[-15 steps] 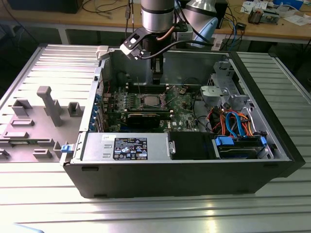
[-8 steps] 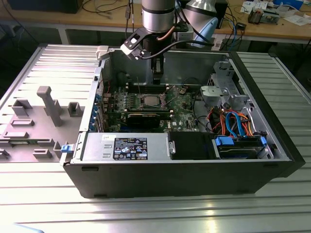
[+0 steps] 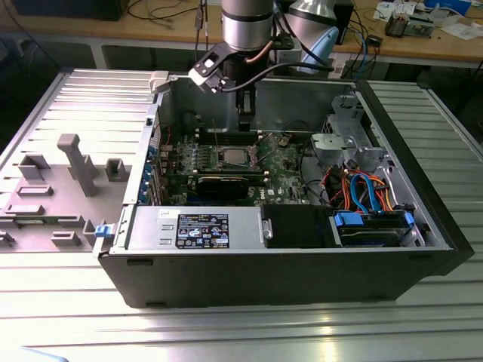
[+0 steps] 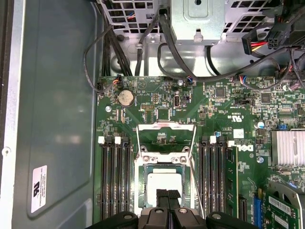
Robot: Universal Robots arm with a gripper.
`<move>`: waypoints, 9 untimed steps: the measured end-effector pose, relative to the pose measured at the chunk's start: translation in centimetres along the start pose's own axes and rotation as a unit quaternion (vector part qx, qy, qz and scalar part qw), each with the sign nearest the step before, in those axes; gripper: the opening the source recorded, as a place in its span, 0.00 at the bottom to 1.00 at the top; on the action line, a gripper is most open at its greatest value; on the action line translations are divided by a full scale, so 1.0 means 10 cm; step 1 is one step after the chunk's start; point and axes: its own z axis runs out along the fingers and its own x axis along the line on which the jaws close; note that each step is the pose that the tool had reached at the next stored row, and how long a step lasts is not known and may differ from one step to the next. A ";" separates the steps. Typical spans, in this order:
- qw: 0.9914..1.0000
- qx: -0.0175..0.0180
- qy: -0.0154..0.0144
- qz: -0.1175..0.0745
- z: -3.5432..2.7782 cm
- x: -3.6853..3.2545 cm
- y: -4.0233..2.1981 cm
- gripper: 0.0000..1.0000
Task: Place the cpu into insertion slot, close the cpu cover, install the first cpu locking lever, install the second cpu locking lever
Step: 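Close the cpu cover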
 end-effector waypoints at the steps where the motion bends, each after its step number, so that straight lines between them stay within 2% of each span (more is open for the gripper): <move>1: 1.000 0.000 0.000 0.000 0.000 0.000 0.003 0.11; 9: 1.000 0.000 0.000 0.000 0.001 0.000 0.016 0.11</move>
